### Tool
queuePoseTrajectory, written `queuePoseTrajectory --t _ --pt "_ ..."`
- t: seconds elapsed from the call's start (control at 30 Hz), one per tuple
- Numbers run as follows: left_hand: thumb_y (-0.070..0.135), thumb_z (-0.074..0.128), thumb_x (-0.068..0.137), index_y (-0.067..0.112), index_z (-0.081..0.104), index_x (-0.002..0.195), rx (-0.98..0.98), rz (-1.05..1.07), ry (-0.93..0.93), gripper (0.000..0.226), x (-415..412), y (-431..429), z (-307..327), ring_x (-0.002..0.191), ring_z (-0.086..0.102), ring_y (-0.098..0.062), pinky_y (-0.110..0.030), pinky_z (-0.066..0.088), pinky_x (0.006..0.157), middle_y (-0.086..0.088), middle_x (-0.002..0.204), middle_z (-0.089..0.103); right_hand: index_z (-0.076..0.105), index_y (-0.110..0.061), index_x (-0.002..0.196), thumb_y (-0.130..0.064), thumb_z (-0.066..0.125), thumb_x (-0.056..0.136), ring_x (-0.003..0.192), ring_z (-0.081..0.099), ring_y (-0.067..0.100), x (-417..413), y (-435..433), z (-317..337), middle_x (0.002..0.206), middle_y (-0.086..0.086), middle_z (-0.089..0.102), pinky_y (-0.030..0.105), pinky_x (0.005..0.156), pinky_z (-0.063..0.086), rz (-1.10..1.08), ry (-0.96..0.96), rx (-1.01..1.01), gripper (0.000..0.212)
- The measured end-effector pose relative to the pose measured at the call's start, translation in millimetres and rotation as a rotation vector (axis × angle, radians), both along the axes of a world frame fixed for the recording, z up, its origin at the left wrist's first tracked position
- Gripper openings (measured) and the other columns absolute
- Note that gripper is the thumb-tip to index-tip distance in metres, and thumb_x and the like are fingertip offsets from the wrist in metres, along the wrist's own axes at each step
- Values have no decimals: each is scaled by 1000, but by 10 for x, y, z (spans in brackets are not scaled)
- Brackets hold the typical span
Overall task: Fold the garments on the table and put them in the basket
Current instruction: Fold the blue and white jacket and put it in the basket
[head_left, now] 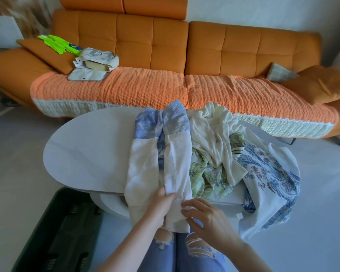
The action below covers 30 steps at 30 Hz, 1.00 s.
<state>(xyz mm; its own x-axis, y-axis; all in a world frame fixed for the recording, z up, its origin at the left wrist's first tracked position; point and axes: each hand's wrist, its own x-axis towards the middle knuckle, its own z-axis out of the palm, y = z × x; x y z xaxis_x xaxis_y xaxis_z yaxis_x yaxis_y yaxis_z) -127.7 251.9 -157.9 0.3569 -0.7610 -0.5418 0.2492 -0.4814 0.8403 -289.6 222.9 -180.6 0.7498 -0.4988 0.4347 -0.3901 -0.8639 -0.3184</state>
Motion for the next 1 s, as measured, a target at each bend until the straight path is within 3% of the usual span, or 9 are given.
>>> queuePoseTrajectory --t 0.13,0.2,0.27,0.33,0.43,0.57,0.63,0.8,1.0 --pt "11 57 88 12 58 115 -59 6 147 27 4 11 -8 87 63 -27 -34 49 74 -11 101 67 70 -24 92 -30 59 85 88 62 -3 -22 6 -83 103 -20 61 20 69 52 -86 -219 317 14" --pt "28 56 90 20 53 117 -110 -111 -72 29 48 71 42 93 61 -14 -27 48 74 6 104 63 69 -29 95 -29 62 84 98 60 -2 -52 28 -133 114 -18 57 19 78 51 -73 -220 392 14" --pt "32 49 96 28 45 121 -201 -130 -419 26 196 150 77 101 54 -1 -16 42 74 20 110 53 66 -35 103 -9 60 77 114 54 1 -95 24 -156 128 -12 50 15 89 45 -58 -210 493 37" --pt "19 43 98 25 51 119 -344 22 -622 23 426 277 78 104 56 -3 -12 40 78 15 113 58 63 -39 108 3 44 67 117 52 2 -154 -13 -154 129 -16 49 15 92 44 -105 -236 625 62" --pt "-6 44 92 11 56 112 -347 200 -741 29 797 516 -102 98 59 -15 -23 41 86 -1 107 61 62 -42 106 9 36 70 100 60 1 -212 -137 -144 115 -19 59 18 84 49 -243 -301 712 68" --pt "-28 42 77 1 54 110 -92 69 -502 46 1074 789 -512 95 59 -25 -23 43 79 -16 107 61 57 -41 100 14 55 79 89 60 2 -169 -232 -148 99 -16 66 17 79 48 -297 -131 778 59" --pt "-28 49 75 3 56 113 -34 -99 -420 50 1080 841 -655 107 59 -27 -22 46 82 -6 102 64 58 -42 99 4 65 79 90 59 5 -133 -238 -153 101 -16 66 20 80 49 -292 -84 767 50" --pt "-17 63 76 4 57 113 -136 -172 -258 43 972 799 -575 95 63 -8 -13 51 65 0 103 66 61 -43 101 -3 69 79 88 57 6 -113 -237 -161 100 -9 67 17 79 46 -311 -71 742 46" --pt "-9 71 72 15 55 114 -199 -74 -179 51 835 824 -471 100 61 -9 -13 52 65 4 105 65 61 -50 97 -19 77 74 84 52 4 -49 -170 -157 93 -12 63 11 73 38 -312 -77 733 41"
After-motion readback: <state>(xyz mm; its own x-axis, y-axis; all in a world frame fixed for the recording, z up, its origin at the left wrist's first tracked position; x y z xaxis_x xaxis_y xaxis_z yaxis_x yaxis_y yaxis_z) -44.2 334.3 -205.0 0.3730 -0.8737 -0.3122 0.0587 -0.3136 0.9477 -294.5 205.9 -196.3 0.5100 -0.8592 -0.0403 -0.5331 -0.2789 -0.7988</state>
